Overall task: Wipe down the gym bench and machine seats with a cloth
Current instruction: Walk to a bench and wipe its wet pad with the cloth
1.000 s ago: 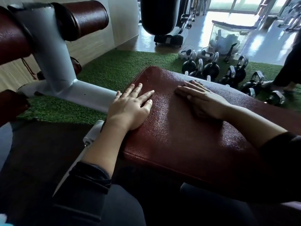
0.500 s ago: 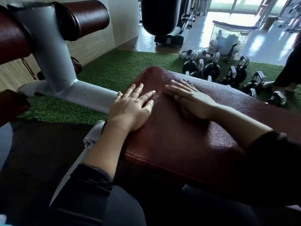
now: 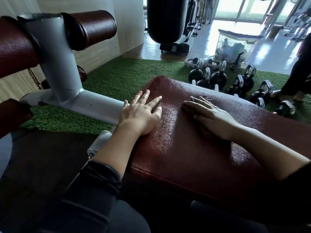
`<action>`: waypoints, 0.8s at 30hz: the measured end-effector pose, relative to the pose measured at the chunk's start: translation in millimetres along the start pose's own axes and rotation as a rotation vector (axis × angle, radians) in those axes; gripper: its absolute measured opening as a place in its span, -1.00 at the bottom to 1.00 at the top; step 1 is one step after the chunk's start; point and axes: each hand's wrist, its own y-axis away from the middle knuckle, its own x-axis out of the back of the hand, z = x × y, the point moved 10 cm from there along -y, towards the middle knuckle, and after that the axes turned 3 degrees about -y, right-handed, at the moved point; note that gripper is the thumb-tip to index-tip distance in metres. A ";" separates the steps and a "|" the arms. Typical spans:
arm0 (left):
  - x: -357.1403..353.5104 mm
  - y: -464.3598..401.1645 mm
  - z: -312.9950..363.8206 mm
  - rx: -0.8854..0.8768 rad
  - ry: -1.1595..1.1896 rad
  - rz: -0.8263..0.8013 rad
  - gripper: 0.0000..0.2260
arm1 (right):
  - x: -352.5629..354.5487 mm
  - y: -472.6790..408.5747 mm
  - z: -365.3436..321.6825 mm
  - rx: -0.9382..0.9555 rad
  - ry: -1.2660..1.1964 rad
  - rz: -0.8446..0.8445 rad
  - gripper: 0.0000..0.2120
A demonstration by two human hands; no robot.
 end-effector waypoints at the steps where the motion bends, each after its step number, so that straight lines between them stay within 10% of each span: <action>1: 1.3 -2.7 -0.4 0.007 0.008 0.006 -0.55 | 0.4 -10.3 -0.8 0.001 -0.029 -0.002 -0.51; 24: 7.6 -8.8 -5.3 0.008 0.145 0.135 -0.55 | -11.5 -157.7 -36.4 0.220 -0.038 0.031 -0.63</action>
